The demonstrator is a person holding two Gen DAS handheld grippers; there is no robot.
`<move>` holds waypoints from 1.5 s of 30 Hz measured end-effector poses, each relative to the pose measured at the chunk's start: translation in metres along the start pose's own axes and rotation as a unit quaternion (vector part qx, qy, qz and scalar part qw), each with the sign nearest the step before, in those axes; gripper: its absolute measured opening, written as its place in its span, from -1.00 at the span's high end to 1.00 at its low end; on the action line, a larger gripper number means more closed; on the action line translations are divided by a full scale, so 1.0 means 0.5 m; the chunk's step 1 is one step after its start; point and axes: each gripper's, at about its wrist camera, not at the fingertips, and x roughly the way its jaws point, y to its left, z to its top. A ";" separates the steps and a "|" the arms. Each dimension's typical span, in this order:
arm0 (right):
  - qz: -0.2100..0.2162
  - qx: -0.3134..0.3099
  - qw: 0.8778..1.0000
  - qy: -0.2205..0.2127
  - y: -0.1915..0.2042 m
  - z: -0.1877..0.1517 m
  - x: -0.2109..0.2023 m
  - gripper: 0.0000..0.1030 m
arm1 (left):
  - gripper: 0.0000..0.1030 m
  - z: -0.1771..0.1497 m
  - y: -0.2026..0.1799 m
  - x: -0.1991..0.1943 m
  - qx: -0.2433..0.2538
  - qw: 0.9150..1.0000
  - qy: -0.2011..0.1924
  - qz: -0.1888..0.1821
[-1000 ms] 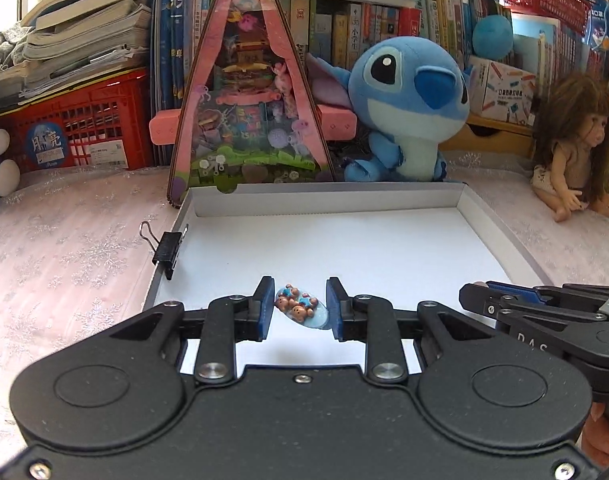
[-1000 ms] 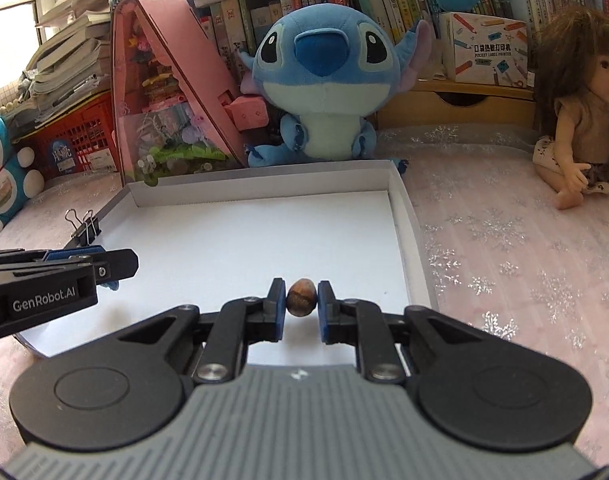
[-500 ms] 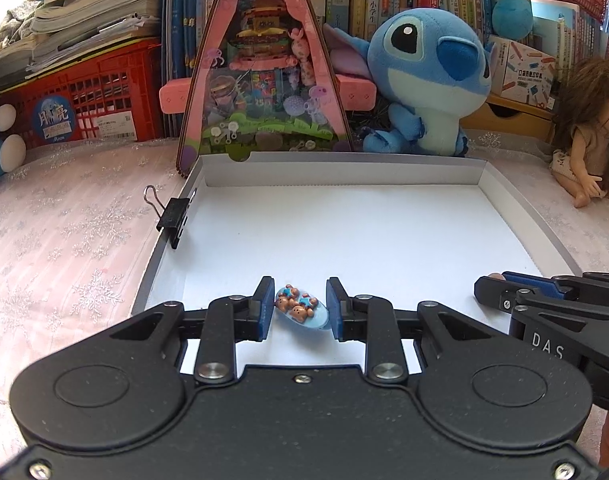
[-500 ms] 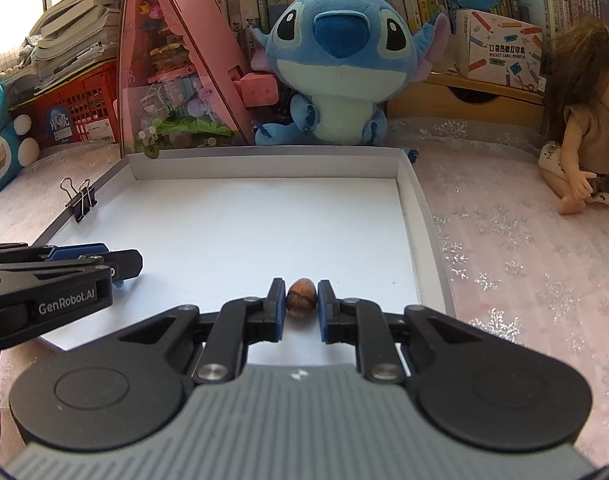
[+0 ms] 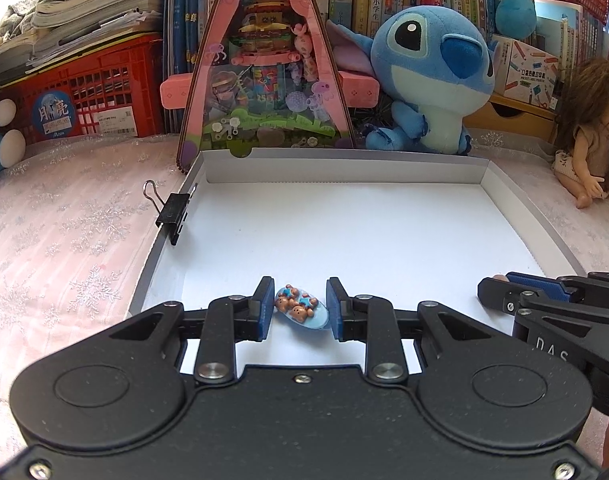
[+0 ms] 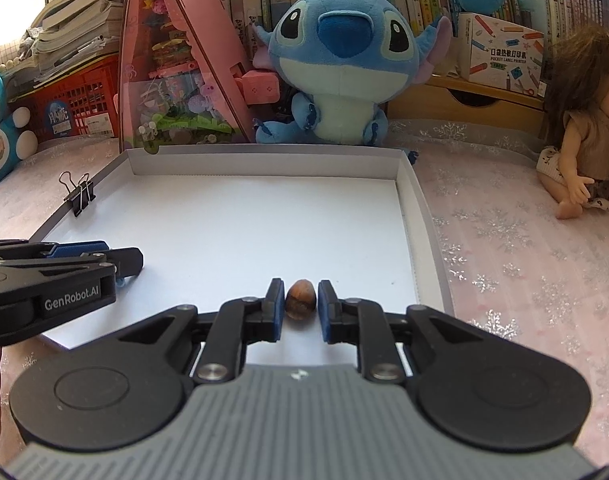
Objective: Organize rigid objects
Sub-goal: 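Open both grippers to drop the hair clip and acorn into the tray, then move both grippers back to the remaining objects beside the tray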
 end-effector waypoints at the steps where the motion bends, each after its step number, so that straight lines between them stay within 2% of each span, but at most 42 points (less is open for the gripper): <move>1: -0.001 -0.001 1.000 0.000 0.001 0.000 -0.001 0.38 | 0.49 0.001 0.001 -0.002 -0.001 1.000 -0.001 -0.002; 2: -0.001 -0.002 1.000 0.000 0.001 0.000 -0.002 0.18 | 0.49 0.002 0.001 -0.005 -0.002 1.000 -0.003 -0.003; 4: -0.001 -0.006 1.000 -0.003 0.002 0.000 -0.008 0.11 | 0.48 0.003 0.001 -0.012 0.001 1.000 -0.010 -0.001; 7: -0.006 -0.012 1.000 -0.009 0.003 0.000 -0.022 -0.07 | 0.22 0.006 0.003 -0.027 0.007 1.000 -0.018 0.005; 10: -0.007 -0.019 1.000 -0.023 0.003 0.000 -0.045 -0.22 | 0.11 0.010 0.010 -0.047 0.008 1.000 -0.024 0.007; 16: 0.001 -0.029 0.998 -0.060 -0.002 0.000 -0.106 -0.45 | -0.27 0.009 0.024 -0.101 0.007 1.000 -0.025 -0.015; 19: 0.014 -0.036 0.996 -0.077 -0.004 -0.008 -0.140 -0.57 | -0.56 0.001 0.029 -0.138 0.015 0.999 -0.035 -0.029; 20: 0.019 -0.040 0.996 -0.083 -0.003 -0.012 -0.152 -0.62 | -0.60 -0.003 0.030 -0.151 0.019 0.998 -0.041 -0.033; 25: 0.024 -0.057 0.992 -0.107 0.003 -0.042 -0.207 -0.70 | -0.68 -0.033 0.037 -0.210 0.022 0.997 -0.055 -0.053; 31: 0.030 -0.066 0.991 -0.115 0.001 -0.095 -0.252 -0.74 | -0.70 -0.101 0.037 -0.268 0.032 0.994 -0.059 -0.085; 45: 0.017 -0.056 0.992 -0.113 -0.032 -0.215 -0.311 -0.79 | -0.70 -0.231 0.041 -0.343 0.070 0.992 -0.077 -0.077</move>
